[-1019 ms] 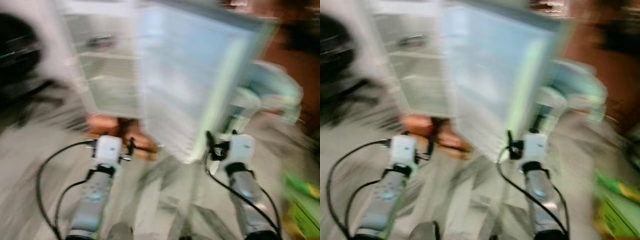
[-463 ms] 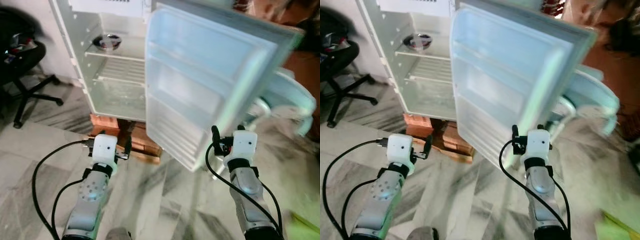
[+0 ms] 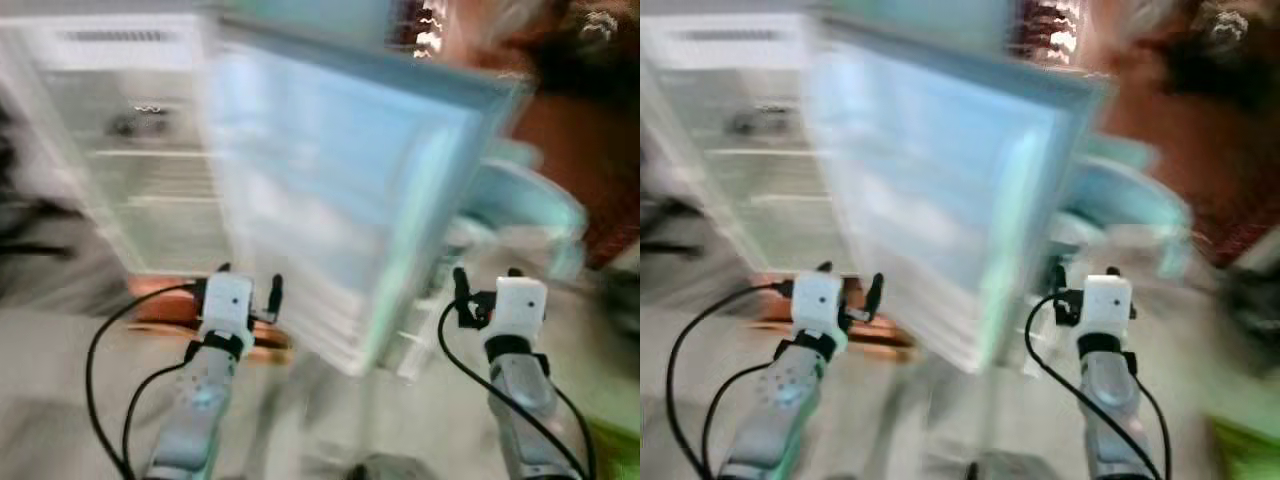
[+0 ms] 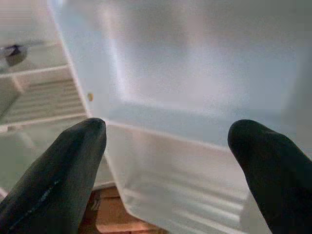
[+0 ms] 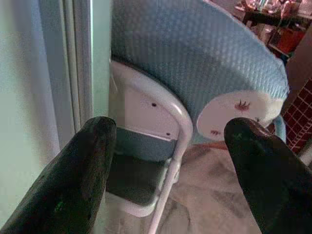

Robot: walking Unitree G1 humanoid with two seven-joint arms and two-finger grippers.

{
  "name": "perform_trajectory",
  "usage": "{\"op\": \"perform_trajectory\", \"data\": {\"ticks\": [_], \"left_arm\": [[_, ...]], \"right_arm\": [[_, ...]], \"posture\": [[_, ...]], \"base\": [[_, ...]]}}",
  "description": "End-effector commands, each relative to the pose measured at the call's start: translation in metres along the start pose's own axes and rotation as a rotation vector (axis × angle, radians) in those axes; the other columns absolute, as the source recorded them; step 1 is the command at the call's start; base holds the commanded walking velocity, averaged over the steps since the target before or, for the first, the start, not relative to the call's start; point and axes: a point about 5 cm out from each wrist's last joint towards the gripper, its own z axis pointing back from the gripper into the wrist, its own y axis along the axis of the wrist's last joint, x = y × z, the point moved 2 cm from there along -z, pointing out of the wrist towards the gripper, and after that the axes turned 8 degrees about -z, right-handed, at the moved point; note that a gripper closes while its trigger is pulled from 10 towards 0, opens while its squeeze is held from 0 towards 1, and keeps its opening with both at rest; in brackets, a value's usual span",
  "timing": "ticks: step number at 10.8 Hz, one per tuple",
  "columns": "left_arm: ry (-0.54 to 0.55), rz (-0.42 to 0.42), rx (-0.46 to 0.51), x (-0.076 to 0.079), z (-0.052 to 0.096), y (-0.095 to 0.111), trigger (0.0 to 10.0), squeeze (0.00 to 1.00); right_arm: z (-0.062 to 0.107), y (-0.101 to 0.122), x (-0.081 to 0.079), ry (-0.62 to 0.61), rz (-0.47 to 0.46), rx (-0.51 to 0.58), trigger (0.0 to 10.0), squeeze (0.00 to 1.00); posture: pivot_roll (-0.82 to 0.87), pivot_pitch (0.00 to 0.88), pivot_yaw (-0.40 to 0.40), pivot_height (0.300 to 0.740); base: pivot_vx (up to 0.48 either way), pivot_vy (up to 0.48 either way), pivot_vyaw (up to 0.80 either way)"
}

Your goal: Restocking fridge

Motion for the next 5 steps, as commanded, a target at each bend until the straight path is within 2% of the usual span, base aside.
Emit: {"op": "perform_trajectory", "data": {"ticks": [1, 3, 5], "left_arm": [[0.020, -0.009, -0.044, -0.007, 0.008, -0.010, 10.0, 0.00], [0.059, -0.036, -0.080, -0.014, 0.018, -0.016, 10.0, 0.00], [0.096, -0.056, -0.162, -0.021, 0.046, -0.030, 10.0, 0.00]], "right_arm": [[0.000, 0.004, -0.011, 0.035, -0.022, 0.016, 10.0, 0.00], [0.006, 0.003, -0.009, 0.093, -0.028, 0.000, 10.0, 0.00], [0.001, 0.006, 0.006, 0.071, 0.006, -0.014, 10.0, 0.00]], "posture": [[0.13, 0.077, -0.032, 0.740], [0.14, 0.088, -0.030, 0.740], [0.17, 0.119, -0.028, 0.740]], "base": [[0.000, 0.000, 0.00], [0.000, 0.000, 0.00], [0.000, 0.000, 0.00]]}}
